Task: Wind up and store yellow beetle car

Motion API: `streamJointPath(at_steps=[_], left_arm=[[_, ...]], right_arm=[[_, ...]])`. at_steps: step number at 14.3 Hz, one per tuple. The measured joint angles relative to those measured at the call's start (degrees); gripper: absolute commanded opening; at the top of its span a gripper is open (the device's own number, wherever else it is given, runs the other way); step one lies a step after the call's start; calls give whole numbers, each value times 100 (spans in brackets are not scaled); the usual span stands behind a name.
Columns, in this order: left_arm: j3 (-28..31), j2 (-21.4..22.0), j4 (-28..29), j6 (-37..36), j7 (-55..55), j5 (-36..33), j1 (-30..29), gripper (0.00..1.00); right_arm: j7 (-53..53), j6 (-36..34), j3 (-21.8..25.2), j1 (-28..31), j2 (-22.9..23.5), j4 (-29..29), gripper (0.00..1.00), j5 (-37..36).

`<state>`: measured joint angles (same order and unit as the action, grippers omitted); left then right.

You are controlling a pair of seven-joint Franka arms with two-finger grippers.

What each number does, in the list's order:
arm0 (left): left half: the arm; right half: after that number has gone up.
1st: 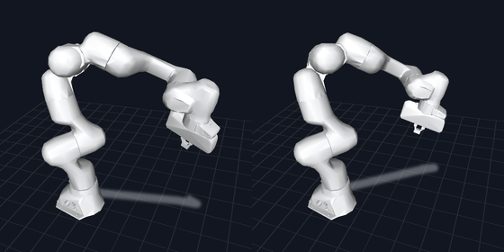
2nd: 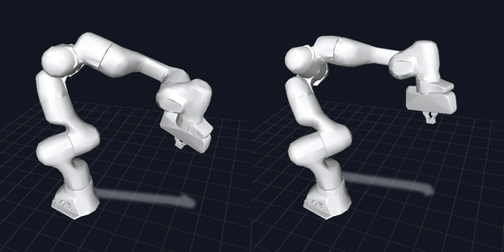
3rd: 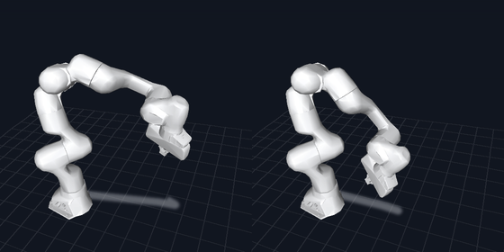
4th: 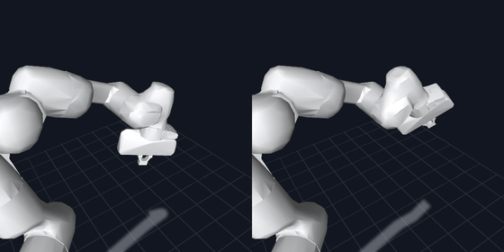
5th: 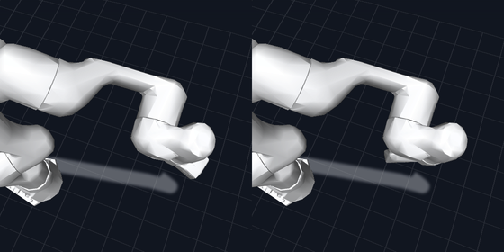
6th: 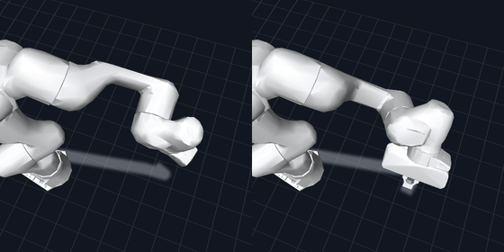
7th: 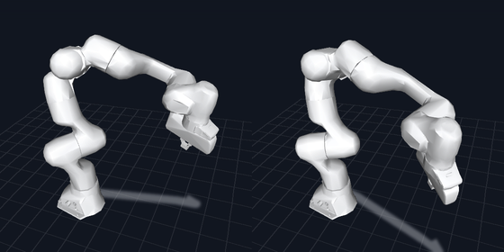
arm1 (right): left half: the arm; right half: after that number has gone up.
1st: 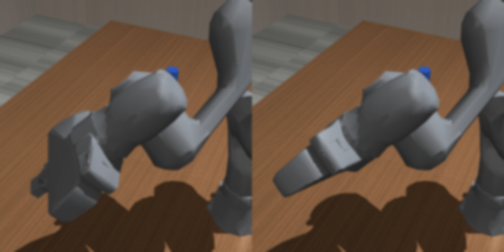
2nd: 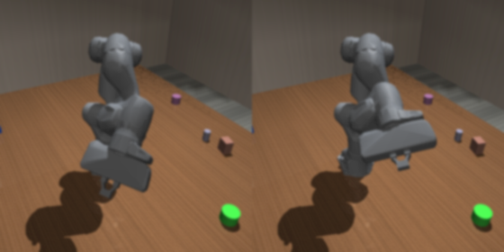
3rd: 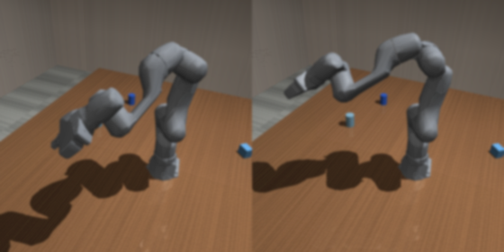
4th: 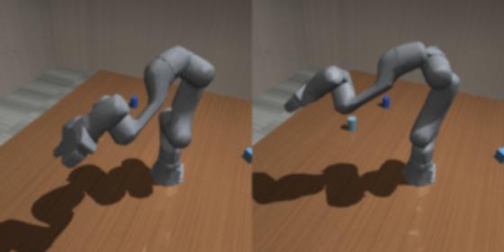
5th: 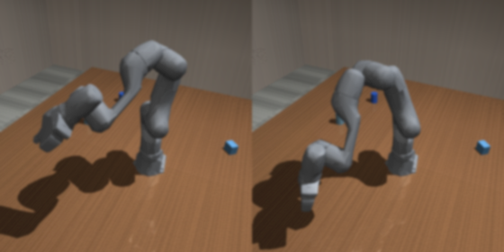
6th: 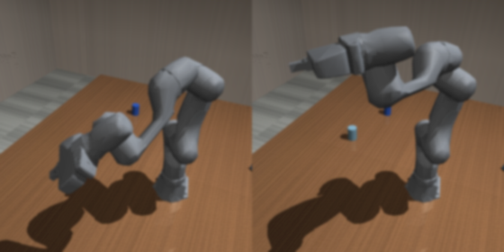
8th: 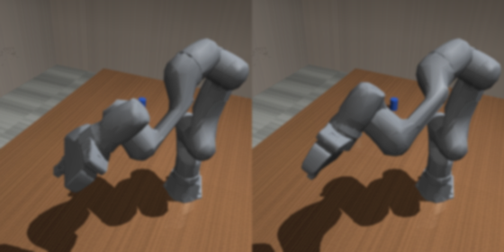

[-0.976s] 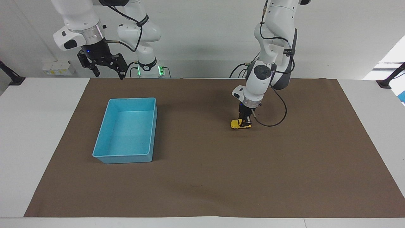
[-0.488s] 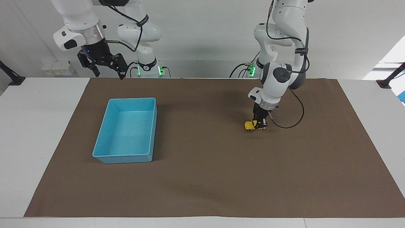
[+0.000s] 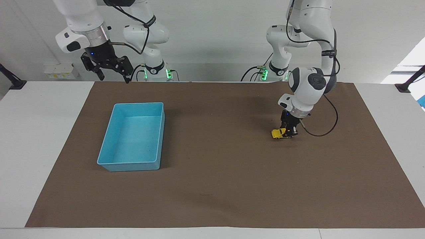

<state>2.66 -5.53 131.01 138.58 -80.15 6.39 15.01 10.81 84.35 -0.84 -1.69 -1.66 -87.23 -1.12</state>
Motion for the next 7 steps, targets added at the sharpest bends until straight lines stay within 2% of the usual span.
streamJointPath(at_steps=[1, 5, 7], left_arm=[[-1, 0, 0, -1, -2, 0, 0, 99], [44, -45, -70, -131, -44, -7, -57, 100], [93, 7, -416, -678, -12, -7, -98, 100]], right_arm=[[0, 0, 0, 0, 0, 0, 100, 0], [0, 0, 0, 5, 0, 0, 100, 0], [0, 0, 0, 6, 0, 0, 100, 0]])
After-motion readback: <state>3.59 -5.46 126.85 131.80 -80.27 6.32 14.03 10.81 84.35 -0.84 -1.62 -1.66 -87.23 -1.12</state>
